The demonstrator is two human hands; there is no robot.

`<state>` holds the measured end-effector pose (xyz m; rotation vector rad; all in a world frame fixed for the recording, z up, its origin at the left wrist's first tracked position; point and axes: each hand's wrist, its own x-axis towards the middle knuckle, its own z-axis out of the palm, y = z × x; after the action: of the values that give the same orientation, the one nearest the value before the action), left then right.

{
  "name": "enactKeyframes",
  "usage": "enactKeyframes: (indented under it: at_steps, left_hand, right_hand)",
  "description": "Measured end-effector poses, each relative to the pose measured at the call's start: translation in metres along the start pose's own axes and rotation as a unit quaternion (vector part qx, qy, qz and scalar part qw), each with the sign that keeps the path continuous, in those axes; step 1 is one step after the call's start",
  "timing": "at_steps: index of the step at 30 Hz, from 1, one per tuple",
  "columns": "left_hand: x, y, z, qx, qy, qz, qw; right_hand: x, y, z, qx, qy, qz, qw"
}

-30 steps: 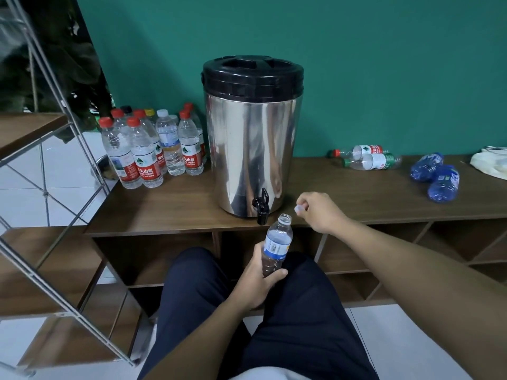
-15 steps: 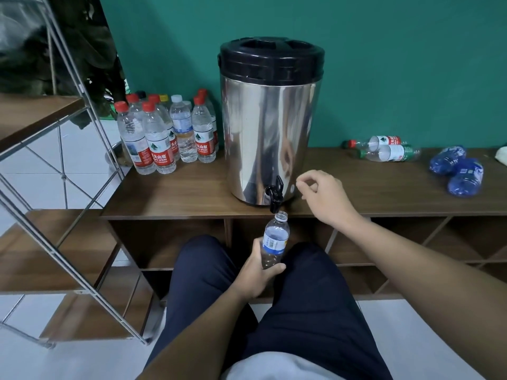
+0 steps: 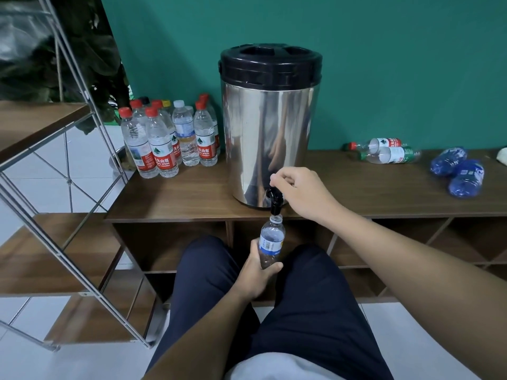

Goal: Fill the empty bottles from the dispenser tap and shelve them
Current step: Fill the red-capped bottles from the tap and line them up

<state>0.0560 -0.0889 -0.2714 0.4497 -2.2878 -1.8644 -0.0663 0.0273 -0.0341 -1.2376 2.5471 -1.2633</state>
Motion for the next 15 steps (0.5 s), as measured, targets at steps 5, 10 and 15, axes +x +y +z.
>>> enactKeyframes:
  at_steps: [5,10,15]
  left_hand:
    - [-0.002,0.003,-0.004,0.000,0.014,0.005,1.000]
    - [0.000,0.004,-0.002,-0.005,0.018,0.011,1.000]
    - [-0.002,0.005,-0.001,0.001,0.015,-0.007,1.000]
  right_hand:
    - [-0.001,0.002,-0.003,0.023,-0.022,0.017,0.999]
    - [-0.003,0.003,-0.005,0.060,-0.027,0.038,0.997]
    - [-0.004,0.013,-0.001,0.150,-0.007,0.079,0.986]
